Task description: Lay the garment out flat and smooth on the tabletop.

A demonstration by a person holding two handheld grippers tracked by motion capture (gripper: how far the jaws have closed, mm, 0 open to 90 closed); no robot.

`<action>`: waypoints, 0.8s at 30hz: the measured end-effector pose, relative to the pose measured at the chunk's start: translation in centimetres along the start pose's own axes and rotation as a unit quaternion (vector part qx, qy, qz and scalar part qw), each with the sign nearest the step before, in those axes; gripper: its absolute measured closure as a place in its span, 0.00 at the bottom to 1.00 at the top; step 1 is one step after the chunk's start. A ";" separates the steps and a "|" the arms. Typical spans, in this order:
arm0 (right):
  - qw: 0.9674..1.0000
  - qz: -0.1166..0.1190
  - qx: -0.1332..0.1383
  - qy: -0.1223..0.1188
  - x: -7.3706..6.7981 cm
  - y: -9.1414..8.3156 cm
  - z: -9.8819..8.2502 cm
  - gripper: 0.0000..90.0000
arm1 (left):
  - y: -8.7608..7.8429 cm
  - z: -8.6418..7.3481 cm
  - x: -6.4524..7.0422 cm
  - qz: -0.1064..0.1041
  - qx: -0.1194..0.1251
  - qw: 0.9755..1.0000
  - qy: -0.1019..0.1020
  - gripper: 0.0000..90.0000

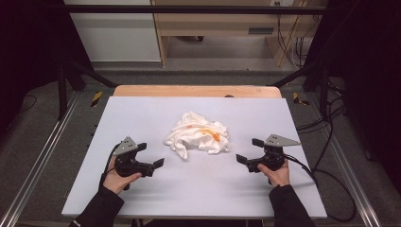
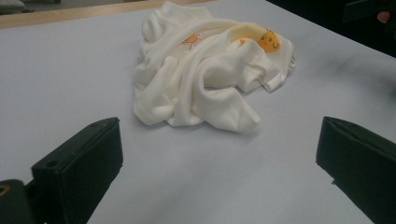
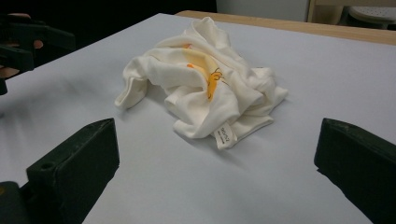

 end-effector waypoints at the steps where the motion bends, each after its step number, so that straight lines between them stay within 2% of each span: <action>1: 1.000 0.000 0.000 -0.002 -0.1 0.1 0.1 0.00 | 0.1 0.1 0.0 0.000 0.000 1.000 -0.001 0.00; 8: 1.000 -0.001 -0.005 -0.010 -0.7 1.0 0.7 0.00 | 0.7 1.0 0.2 -0.001 0.001 1.000 -0.001 0.00; 17: 1.000 0.003 -0.019 -0.020 -1.5 2.5 0.8 0.01 | 2.7 2.4 0.3 0.000 -0.002 1.000 -0.004 0.00; 24: 0.999 0.006 -0.025 -0.024 -2.0 3.5 1.0 0.01 | 3.9 2.7 0.1 0.007 -0.006 1.000 -0.007 0.01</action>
Point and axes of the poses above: each handheld gripper's, and its own axes: y roughly forward along the jaws, z roughly out of its top, x roughly to its right, the point moved 9 cm from there along y, roughly forward along the jaws, and after that the axes turned 1 degree about -z, right-handed, at the moved point
